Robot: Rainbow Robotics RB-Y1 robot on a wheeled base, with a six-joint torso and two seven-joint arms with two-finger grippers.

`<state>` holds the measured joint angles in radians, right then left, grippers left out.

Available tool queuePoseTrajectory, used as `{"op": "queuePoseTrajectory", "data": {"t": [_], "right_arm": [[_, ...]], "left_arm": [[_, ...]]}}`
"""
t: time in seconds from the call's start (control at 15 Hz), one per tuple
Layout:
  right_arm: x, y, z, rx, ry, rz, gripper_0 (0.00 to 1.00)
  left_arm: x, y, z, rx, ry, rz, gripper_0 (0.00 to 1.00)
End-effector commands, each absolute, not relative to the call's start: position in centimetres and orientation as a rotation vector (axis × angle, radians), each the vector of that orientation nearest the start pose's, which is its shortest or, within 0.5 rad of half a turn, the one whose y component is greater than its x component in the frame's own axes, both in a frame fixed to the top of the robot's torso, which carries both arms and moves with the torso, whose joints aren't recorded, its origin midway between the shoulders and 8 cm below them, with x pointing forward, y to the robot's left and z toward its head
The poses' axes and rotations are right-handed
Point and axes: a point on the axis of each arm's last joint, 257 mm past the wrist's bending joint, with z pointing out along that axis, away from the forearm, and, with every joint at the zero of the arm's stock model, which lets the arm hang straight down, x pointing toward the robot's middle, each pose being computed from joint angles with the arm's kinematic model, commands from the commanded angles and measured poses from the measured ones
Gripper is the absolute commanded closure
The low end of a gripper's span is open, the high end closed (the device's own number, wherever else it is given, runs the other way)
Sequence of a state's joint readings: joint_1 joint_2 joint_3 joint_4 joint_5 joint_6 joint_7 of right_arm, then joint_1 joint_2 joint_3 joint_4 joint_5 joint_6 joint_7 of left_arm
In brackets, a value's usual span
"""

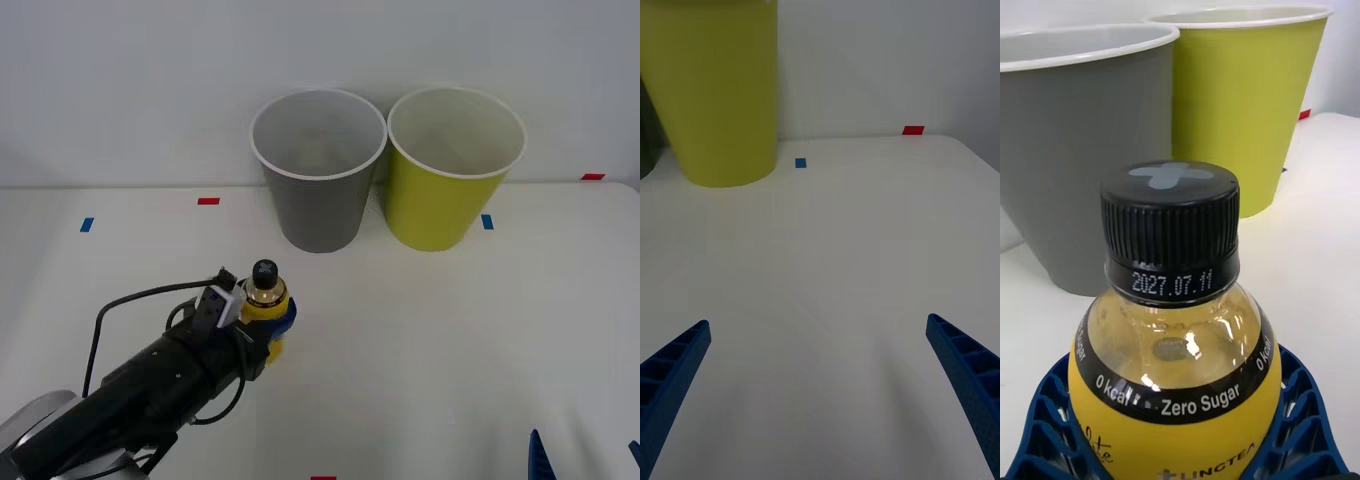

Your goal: Put cans in the gray bin and PET bottles in the light green bin.

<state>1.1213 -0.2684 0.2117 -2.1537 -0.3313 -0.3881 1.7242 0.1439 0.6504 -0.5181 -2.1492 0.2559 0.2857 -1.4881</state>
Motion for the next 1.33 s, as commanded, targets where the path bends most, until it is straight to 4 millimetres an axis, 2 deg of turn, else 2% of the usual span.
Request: {"op": "queuePoseTrajectory", "data": {"t": [0.07,0.4,0.53,0.8,1.13,1.27,1.33], "right_arm": [[22.3,-29.0,-26.1,0.115,1.716,-0.084,0.00],[22.3,-29.0,-26.1,0.115,1.716,-0.084,0.00],[22.3,-29.0,-26.1,0.115,1.716,-0.084,0.00],[22.3,-29.0,-26.1,0.115,1.716,-0.084,0.00],[22.3,-29.0,-26.1,0.115,1.716,-0.084,0.00],[22.3,-29.0,-26.1,0.115,1.716,-0.084,0.00],[22.3,-29.0,-26.1,0.115,1.716,-0.084,0.00]], "left_arm": [[39.7,8.8,-16.5,0.691,1.706,-0.270,1.00],[38.5,11.5,-11.6,0.816,1.786,-0.181,1.00],[39.0,12.3,-10.1,0.868,1.781,-0.156,1.00],[40.2,14.2,-5.1,0.983,1.752,-0.051,1.00],[42.1,13.7,2.0,0.998,1.654,0.077,1.00],[43.2,12.7,4.2,0.928,1.656,0.012,1.00],[43.9,11.3,5.5,0.873,1.666,-0.048,1.00]]}}
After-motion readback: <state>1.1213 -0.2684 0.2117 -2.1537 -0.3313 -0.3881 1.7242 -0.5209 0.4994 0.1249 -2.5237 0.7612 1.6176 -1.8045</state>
